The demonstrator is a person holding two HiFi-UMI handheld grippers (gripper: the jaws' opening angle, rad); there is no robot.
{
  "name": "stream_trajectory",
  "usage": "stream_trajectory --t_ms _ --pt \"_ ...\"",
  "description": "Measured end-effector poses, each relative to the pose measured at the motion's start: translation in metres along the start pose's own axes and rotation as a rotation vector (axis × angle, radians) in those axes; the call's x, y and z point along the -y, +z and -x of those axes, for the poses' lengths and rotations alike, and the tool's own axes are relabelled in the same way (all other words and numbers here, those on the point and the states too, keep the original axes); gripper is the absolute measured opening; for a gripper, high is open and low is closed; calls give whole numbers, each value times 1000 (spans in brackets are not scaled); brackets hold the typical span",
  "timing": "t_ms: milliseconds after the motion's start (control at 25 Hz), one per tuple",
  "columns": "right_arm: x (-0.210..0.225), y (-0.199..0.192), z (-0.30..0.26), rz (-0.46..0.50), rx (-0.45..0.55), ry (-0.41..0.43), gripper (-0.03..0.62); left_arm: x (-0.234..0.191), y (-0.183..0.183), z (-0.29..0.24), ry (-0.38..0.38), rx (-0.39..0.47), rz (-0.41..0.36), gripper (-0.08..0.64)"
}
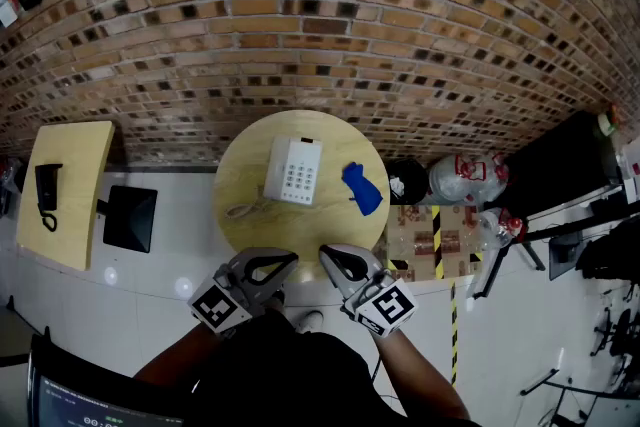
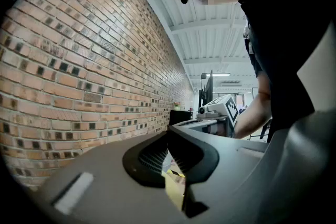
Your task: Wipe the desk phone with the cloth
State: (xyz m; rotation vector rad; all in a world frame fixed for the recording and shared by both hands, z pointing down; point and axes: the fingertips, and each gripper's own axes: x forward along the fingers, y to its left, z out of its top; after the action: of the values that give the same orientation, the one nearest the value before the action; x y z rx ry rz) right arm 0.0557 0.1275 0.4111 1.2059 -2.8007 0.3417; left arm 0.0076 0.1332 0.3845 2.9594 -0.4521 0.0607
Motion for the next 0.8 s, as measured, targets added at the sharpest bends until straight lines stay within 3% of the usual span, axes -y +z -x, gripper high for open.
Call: stream_trajectory --t_ms 240,520,600,720,800 --pt "76 -23 -51 -98 -22 -94 0 -64 -3 -22 -42 10 0 -8" --pt "185 -101 -67 -120 -226 -330 26 -103 -15 -38 -104 -2 41 -8" --pt "213 -132 -65 -154 -299 -375 80 -107 -18 -42 -118 -6 40 -8" --pt "251 -174 -63 -226 -393 -408 197 -111 -17 -47 -152 2 -48 -8" --pt "273 -197 -62 -234 -457 -427 225 -115 -21 -48 -149 -16 -38 -8"
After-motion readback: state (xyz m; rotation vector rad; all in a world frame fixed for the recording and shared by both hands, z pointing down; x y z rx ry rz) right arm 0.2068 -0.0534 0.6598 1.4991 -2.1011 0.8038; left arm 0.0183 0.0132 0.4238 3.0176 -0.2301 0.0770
